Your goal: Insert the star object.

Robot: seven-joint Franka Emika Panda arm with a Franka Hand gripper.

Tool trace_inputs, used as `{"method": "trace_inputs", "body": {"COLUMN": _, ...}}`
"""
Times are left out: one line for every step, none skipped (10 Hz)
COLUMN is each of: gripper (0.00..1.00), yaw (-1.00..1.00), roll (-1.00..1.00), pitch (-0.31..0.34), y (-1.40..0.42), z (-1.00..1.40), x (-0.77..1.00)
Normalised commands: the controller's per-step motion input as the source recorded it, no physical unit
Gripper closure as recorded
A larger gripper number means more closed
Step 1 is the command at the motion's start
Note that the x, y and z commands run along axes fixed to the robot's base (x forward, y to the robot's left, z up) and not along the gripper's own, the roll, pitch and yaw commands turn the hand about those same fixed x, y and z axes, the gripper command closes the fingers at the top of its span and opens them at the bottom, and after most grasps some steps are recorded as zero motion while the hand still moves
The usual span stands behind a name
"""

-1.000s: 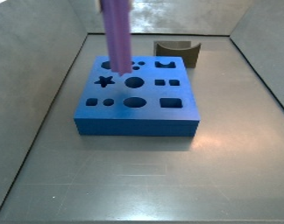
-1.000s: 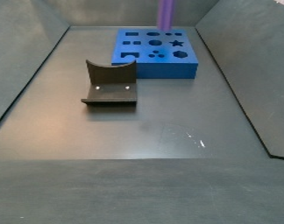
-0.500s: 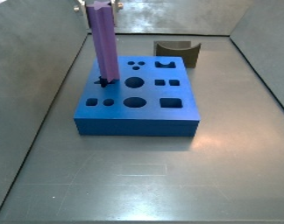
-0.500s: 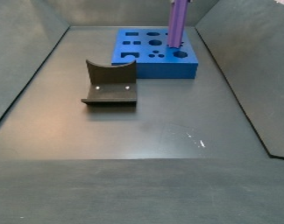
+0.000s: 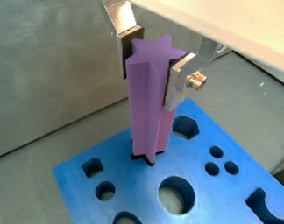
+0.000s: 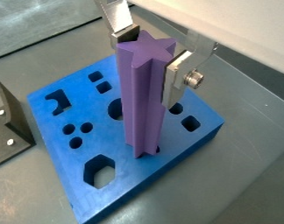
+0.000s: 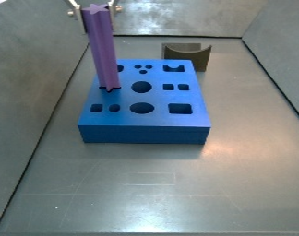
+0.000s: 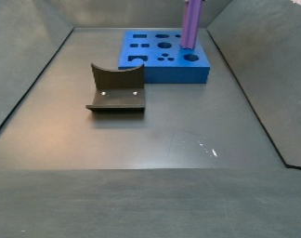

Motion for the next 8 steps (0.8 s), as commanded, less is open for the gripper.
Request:
{"method": "trace_inputs", "body": {"gripper": 1.00, "yaw": 0.07, "roll": -0.06, "pitch": 0.000, "y": -0.01, "z": -0.30, "x": 0.00}}
{"method": "trace_inputs", "body": {"gripper": 1.00, "yaw": 0.11, "roll": -0.10, "pitch": 0.000, "y": -0.01, "z": -0.49, "x": 0.01}}
{"method": "trace_inputs", "body": {"gripper": 1.00, "yaw": 0.04, "roll": -0.18, "pitch": 0.026, "y": -0.08, "z": -0.49, "x": 0.12}}
{"method": "trace_inputs", "body": {"gripper": 1.00, "yaw": 0.00, "roll": -0.23, "pitch": 0.016, "y": -0.11, "z": -0.44, "x": 0.12}}
{"method": "trace_inputs", "body": {"gripper": 1.00, "yaw": 0.00, "roll": -0.35, "pitch": 0.000, "y": -0.08, "z": -0.37, "x": 0.02}}
{"method": "trace_inputs", "body": {"gripper": 1.00, "yaw": 0.00, "roll": -0.38, "pitch": 0.000, "y": -0.08, "z": -0.33, "x": 0.01}}
{"method": "trace_inputs", "body": {"gripper": 1.00, "yaw": 0.00, "roll": -0.26, "pitch": 0.000, "y": 0.00, "z": -0.62, "x": 0.03}}
{"method": "trace_inputs", "body": {"gripper": 1.00, "yaw": 0.00, "roll": -0.16, "pitch": 0.016, "y": 0.01, "z": -0.83, "x": 0.03}}
